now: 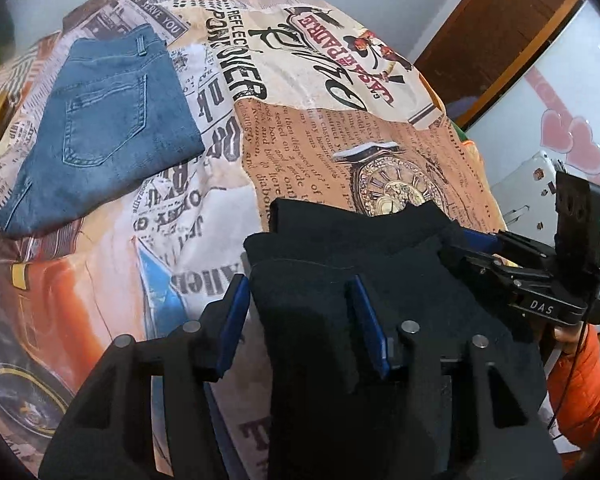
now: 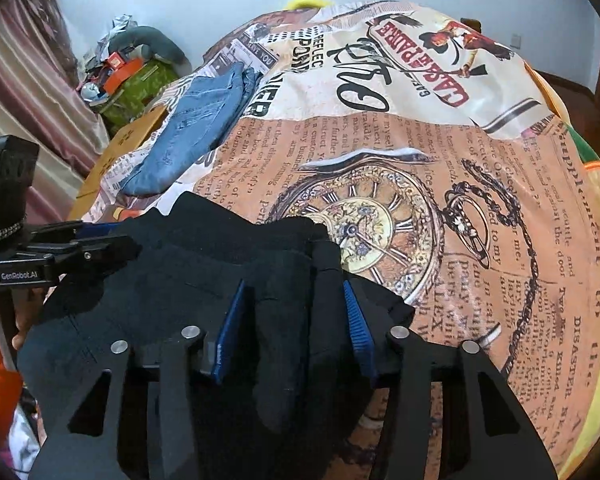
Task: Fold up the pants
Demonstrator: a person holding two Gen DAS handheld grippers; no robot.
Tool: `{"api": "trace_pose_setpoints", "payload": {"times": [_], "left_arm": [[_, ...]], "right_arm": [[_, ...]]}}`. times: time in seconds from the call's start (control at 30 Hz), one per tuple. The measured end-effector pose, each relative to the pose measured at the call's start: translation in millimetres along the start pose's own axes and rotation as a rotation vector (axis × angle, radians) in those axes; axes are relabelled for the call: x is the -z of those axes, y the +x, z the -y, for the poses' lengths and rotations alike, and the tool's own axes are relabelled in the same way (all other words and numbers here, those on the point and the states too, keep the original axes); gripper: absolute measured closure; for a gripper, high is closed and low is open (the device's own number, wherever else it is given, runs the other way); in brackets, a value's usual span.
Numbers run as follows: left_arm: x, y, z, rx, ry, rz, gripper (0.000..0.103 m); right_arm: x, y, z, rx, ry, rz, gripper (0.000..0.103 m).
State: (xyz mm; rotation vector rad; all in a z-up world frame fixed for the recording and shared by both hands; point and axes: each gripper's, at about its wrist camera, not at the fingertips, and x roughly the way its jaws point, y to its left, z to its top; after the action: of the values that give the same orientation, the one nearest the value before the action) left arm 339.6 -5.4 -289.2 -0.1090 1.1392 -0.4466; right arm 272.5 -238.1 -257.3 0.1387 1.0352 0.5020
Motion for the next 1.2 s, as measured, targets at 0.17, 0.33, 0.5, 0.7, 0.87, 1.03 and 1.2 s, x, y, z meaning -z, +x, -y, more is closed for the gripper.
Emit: {"api": "trace_pose_setpoints", "payload": {"times": [0.17,0.33,0.5,0.7,0.87,1.03,1.2], "left_arm": [[0,-7,21,-0.098,0.060,0.040,0.066],[-1,-17,39,-0.202,0.146,0.075,0.074],[-14,-33,58,-0.211,0.205,0.134,0.076],[-34,-9,51,-0.153,0.146,0.088,0.076],[-31,26,46,-0.189,0.150,0.014,0.073],[-31,29,39,-0.170,0.127,0.004,0.067],[-32,15,44,-0.197,0.140,0.022,0.067]], "right_arm": [[-2,-11,-6,0.000,-0.036,0.061,0.082],[-5,-30,-26,0.024,-0.114,0.154,0.088],[-8,-53,-30,0.036,-0.126,0.234,0.089],[-9,-54,-13,0.055,-0.062,0.225,0.089],[-2,-25,-2,0.103,-0.052,0.132,0.089],[3,-12,10,0.118,-0.017,0.080,0.085],[2,-16,10,0.138,-0.010,0.050,0.074]]}}
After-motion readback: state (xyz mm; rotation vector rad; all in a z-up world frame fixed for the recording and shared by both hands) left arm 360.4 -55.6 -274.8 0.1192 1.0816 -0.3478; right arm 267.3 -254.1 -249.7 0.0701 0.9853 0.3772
